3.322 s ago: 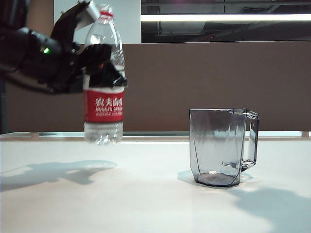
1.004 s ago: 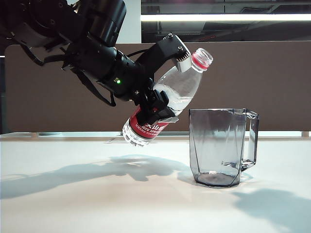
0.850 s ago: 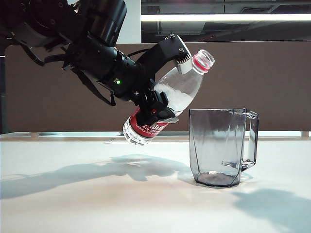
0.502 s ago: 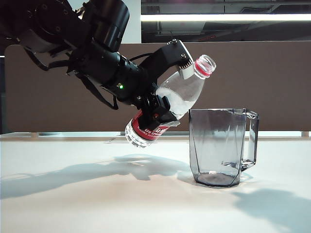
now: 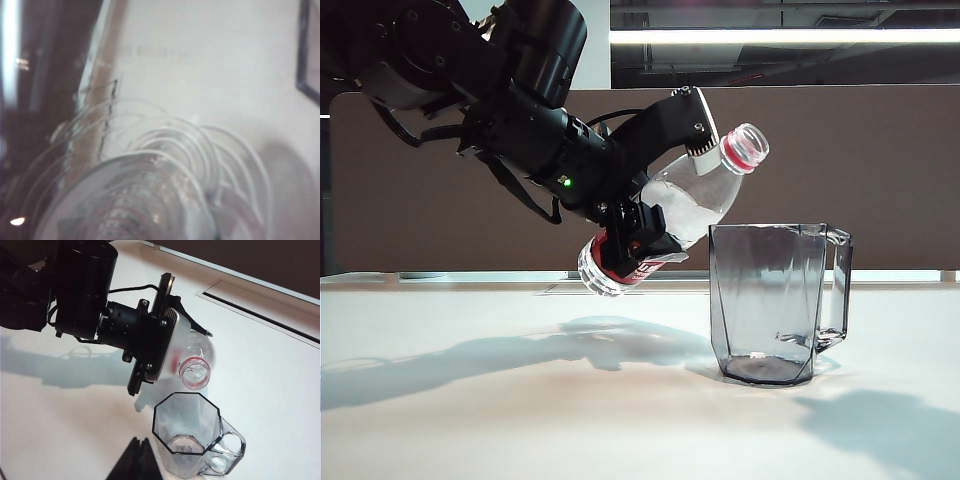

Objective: Pick up the mineral water bottle with the left hand on the table and pour water into the mug until it's half full.

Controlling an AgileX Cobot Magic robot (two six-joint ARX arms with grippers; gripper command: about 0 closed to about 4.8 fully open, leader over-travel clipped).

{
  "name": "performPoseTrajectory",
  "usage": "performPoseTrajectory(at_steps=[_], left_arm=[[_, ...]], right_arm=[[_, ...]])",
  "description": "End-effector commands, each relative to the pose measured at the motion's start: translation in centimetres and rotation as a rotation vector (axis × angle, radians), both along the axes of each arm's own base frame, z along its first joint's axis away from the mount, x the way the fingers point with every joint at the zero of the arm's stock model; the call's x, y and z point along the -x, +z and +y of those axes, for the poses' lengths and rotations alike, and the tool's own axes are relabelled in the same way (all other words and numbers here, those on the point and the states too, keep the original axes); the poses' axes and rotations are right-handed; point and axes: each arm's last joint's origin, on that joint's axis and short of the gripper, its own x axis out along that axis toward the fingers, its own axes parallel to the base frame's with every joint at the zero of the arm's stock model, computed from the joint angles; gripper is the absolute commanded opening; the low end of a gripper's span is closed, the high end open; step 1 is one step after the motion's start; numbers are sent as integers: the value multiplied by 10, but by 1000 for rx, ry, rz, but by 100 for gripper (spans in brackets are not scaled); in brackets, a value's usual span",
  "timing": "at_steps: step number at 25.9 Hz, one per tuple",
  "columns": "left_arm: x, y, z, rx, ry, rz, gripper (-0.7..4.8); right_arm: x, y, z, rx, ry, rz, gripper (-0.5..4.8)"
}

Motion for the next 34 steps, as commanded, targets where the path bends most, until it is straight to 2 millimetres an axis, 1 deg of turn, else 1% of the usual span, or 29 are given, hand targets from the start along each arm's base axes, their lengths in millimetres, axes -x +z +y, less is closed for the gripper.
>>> performPoseTrajectory(at_steps=[1, 5, 12, 17, 34], left_arm=[[-2, 12, -3, -11, -36, -124, 258], [-2, 14, -3, -1, -36, -149, 258], [-4, 23, -4, -1, -53, -280, 258], [-4, 21, -5, -62, -76, -335, 258], [-8, 15, -6, -125, -98, -409, 258]], right_arm=[[1, 4, -1, -14, 4, -18, -8], [1, 4, -1, -10, 4, -13, -8], [1, 2, -1, 3, 4, 0, -8], [1, 2, -1, 3, 4, 1, -8], [1, 2, -1, 4, 4, 1, -8]])
